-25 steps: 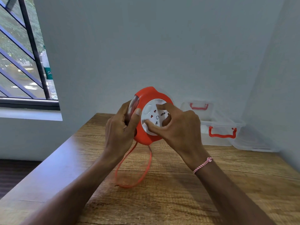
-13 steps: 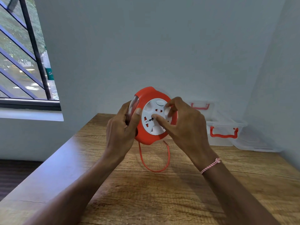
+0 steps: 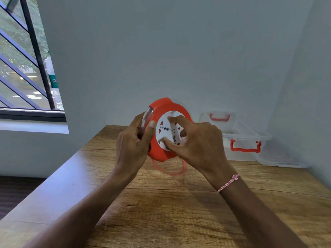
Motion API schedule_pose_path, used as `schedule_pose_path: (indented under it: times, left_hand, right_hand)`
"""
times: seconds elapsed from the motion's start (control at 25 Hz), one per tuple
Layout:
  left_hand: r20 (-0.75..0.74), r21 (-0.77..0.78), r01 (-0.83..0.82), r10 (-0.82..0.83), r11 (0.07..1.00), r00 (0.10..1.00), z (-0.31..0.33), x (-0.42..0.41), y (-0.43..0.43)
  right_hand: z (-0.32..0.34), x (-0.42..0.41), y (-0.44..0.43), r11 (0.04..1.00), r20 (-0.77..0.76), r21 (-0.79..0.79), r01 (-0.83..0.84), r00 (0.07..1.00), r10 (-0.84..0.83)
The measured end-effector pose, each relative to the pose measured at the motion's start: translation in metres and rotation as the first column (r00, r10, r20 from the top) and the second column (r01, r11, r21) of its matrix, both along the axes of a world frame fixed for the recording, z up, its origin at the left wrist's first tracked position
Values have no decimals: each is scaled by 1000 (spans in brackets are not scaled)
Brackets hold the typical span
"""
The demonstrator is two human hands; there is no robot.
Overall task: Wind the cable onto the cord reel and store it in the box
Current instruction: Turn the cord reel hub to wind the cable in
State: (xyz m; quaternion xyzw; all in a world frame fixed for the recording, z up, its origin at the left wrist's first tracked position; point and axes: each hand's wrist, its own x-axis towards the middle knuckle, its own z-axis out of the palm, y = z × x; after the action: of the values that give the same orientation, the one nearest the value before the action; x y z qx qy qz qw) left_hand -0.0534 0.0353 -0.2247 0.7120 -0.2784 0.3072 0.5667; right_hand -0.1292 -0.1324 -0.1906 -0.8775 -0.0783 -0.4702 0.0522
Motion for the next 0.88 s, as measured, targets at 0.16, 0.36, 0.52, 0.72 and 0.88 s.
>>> schedule_pose_path:
  times: [0.16,0.36,0.52,0.72,0.88]
  left_hand:
    - [15,51,-24,23,998,1000,-1,-2,-3]
    - [-8,25,-3,3,1000,1000,-1,0,-3]
    - [-20,-35,-17,17,999,1000,0,7,4]
    - [-45,-54,46,-48,997,998,3,6,5]
    - [-26,-42,40,-41,998,999,5,2,4]
  right_hand:
    - [0,12,14,672,-126,739,-39,973,196]
    - [-1,9,7,589,-124,806,-48,961,248]
    - [0,1,-11,994,0,106,-39,999,39]
    - [2,-2,-10,966,21,-255,-45,998,52]
    - [1,-2,-5,975,81,-222,-29,996,48]
